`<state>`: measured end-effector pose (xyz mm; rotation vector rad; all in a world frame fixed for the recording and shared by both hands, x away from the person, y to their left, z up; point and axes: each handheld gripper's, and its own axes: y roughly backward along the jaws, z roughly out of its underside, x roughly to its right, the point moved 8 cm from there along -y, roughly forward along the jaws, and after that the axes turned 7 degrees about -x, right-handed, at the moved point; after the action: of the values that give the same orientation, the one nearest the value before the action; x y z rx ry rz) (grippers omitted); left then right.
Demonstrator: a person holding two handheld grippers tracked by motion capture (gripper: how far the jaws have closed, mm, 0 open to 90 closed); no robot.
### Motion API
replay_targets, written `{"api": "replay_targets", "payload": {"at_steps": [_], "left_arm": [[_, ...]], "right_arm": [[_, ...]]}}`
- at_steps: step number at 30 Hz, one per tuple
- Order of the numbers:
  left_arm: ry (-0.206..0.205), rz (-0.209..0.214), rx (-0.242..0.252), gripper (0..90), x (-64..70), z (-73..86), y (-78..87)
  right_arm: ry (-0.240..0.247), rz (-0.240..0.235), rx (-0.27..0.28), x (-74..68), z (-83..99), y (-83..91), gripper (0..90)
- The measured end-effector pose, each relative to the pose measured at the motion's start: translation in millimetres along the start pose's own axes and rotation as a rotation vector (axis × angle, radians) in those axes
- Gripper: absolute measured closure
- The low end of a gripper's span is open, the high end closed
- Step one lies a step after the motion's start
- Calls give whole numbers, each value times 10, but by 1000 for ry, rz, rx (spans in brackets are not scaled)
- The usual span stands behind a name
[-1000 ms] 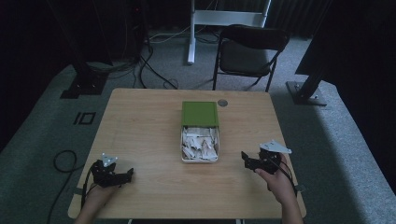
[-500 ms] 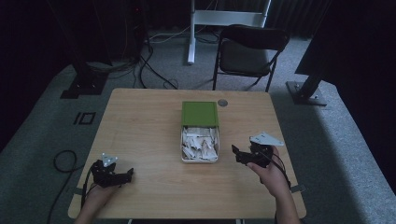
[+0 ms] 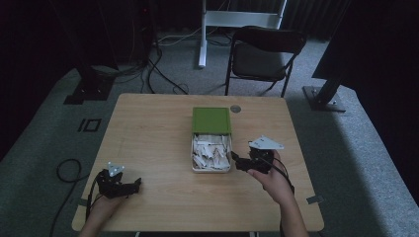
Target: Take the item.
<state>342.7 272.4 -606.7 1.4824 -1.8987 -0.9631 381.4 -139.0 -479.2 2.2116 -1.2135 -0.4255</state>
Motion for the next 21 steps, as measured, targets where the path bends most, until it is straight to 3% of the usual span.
{"api": "replay_targets", "payload": {"at_steps": [21], "left_arm": [[-1,0,0,19,-1,0,0]], "right_arm": [[69,-90,-34,-485,-142,-387,293]]}}
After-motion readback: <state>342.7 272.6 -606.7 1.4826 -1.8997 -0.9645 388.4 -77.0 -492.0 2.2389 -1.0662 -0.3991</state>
